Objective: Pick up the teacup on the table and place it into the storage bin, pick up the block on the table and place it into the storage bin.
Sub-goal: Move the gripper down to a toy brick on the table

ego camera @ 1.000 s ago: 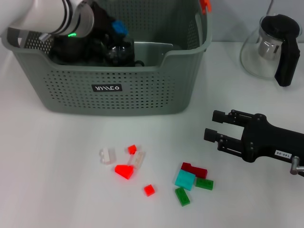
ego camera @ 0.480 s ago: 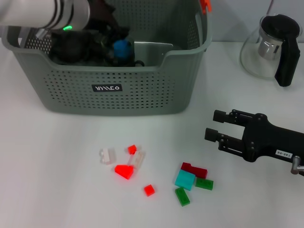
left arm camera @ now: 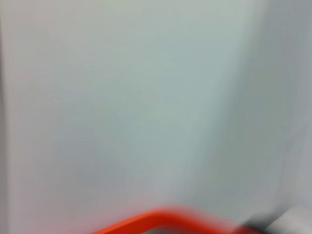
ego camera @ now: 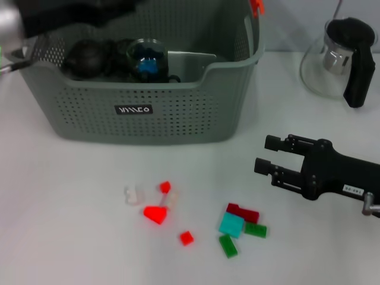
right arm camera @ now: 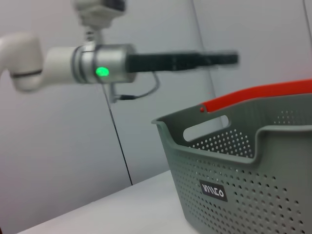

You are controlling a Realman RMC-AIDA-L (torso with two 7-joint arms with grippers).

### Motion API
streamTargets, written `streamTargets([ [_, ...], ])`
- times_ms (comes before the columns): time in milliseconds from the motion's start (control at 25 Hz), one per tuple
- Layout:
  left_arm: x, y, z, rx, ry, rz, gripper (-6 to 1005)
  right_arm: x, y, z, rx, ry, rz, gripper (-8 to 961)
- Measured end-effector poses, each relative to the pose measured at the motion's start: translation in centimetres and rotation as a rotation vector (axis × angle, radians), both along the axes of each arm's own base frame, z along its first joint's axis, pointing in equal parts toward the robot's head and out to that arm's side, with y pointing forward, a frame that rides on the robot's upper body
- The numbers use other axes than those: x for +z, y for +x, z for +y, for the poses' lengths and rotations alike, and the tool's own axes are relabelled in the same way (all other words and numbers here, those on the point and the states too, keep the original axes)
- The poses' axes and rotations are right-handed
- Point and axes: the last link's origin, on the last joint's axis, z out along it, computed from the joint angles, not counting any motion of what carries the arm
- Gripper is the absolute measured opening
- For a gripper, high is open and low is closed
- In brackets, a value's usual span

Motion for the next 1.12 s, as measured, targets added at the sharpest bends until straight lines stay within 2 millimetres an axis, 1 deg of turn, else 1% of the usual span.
streamTargets([
  [120,0.9,-2.4,-3.8,-0.174,-0.030,-0.218,603,0.0,-0.1,0.0,0.001,-0.001,0.001,625],
  [160,0.4,-3.6,-5.7,-0.241,-0.029,-0.255,602,-0.1,-0.1,0.0,0.001,-0.001,0.002,625],
  [200,0.4,-3.6,-5.7,-0.241,-0.029,-0.255,602,-0.1,-0.1,0.0,0.001,-0.002,0.002,625],
  [280,-1.2,-5.3,-7.6,-0.253,-0.038,-0.192,602,-0.1,-0.2,0.1,0.002,-0.002,0.003,625],
  [320,-2.5,-6.6,-8.7,-0.242,-0.032,-0.132,601,-0.1,-0.2,0.1,0.001,-0.002,0.003,625],
  [440,-4.3,-8.9,-11.0,-0.212,-0.004,-0.045,601,-0.1,0.0,-0.1,-0.004,-0.003,0.003,625],
  [520,-5.1,-9.7,-12.0,-0.199,-0.019,-0.011,600,-0.1,0.1,-0.2,-0.008,-0.003,0.003,625],
  [560,-5.8,-10.3,-12.6,-0.186,-0.053,0.029,599,-0.2,0.1,-0.2,-0.009,-0.003,0.004,625],
  [640,-6.9,-11.0,-13.1,-0.171,-0.113,0.086,598,-0.2,0.1,-0.2,-0.011,-0.004,0.005,625],
  [760,-8.9,-11.8,-13.0,-0.144,-0.214,0.172,597,-0.3,0.1,-0.2,-0.017,-0.009,0.009,625],
  [880,-10.4,-12.6,-12.0,-0.100,-0.267,0.254,595,-0.3,0.1,-0.2,-0.018,-0.011,0.009,625],
  [1120,-11.6,-13.3,-9.9,-0.070,-0.313,0.371,588,-0.3,0.1,-0.3,-0.019,-0.012,0.008,625],
])
